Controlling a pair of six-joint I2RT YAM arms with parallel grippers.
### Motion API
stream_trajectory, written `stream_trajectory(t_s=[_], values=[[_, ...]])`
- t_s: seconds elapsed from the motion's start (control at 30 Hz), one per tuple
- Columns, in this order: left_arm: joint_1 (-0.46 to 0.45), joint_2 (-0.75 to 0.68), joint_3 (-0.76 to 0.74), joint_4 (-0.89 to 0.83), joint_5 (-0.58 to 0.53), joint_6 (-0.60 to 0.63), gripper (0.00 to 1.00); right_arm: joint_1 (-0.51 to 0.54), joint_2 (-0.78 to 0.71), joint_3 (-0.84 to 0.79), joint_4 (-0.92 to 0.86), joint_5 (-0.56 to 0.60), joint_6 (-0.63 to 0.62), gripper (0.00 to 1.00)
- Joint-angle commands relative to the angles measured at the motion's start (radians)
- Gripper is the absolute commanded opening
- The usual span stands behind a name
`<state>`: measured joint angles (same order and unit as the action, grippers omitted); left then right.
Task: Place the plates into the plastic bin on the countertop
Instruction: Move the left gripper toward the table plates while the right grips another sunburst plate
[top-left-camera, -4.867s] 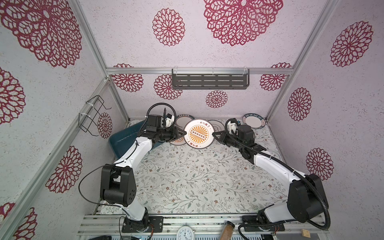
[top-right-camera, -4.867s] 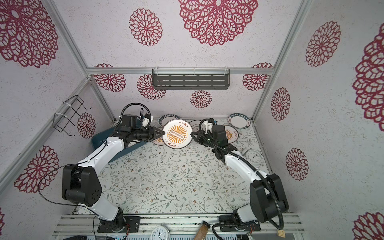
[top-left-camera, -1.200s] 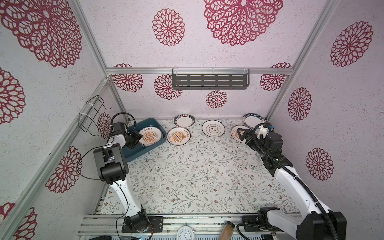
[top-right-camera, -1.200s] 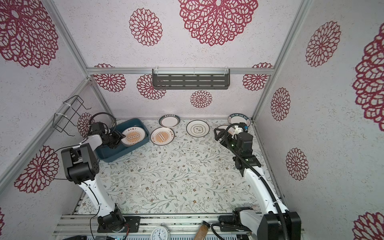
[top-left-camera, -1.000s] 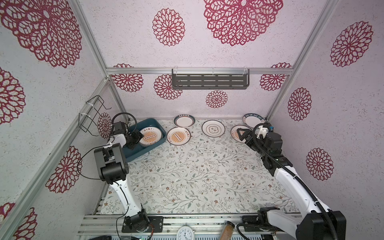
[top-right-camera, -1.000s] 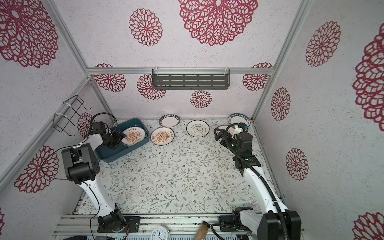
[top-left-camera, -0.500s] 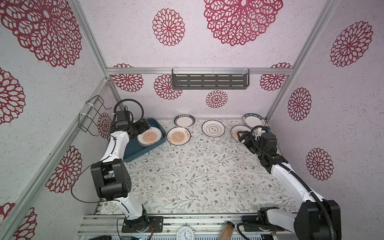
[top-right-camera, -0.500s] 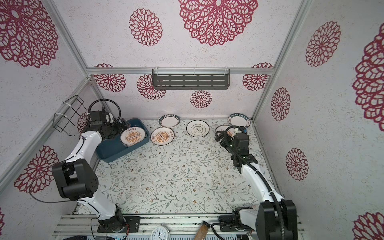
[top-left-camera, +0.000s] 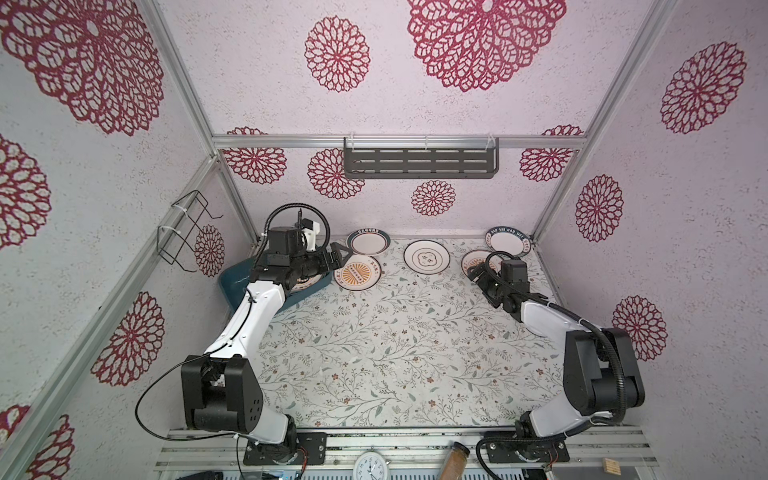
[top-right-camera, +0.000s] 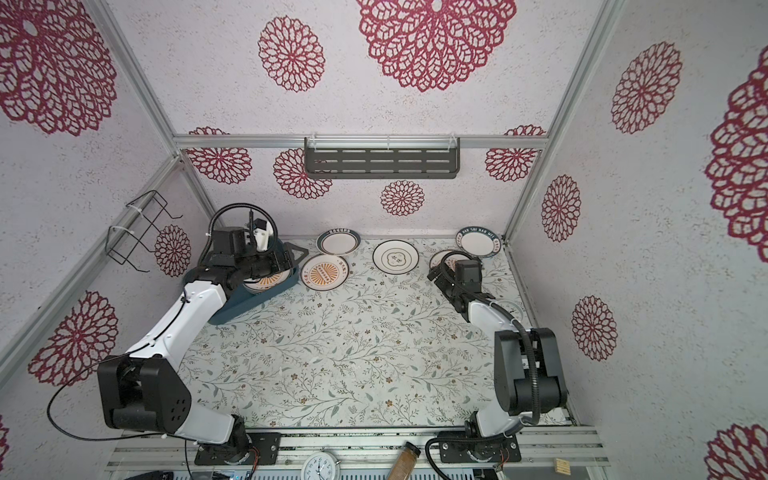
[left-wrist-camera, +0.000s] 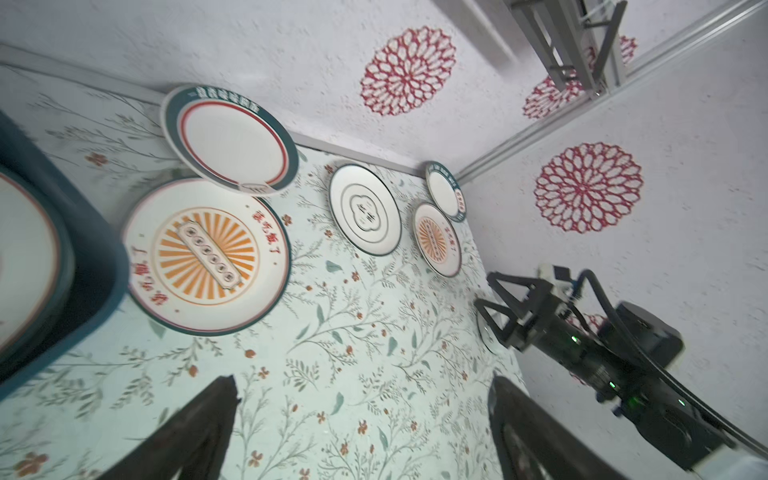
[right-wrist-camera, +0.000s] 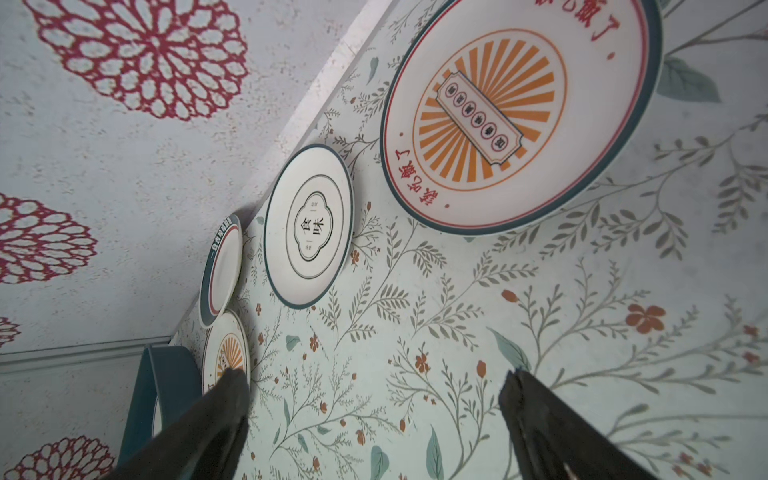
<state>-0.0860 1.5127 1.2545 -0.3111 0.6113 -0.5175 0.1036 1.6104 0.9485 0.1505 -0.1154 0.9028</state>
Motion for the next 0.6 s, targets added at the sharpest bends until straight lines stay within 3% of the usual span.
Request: stream_trajectory(t_s=[0.0,0.3,0.57], values=[[-0.034,-0.006,-0.023,0.097,0.086,-0.039,0.97,-0.030,0.050,0.046,0.040,0.001,0.052,0.97],[-0.097,0.009,-0.024,0.121,0.160,-0.070,0.97,-0.070,0.188,0.088,0.029,0.028,0.089,0.94],[-0.098,-0.013,-0.017,0.109,0.160,-0.069,0.97,-0.104,0.328,0.135,0.093,0.011,0.174,0.83]])
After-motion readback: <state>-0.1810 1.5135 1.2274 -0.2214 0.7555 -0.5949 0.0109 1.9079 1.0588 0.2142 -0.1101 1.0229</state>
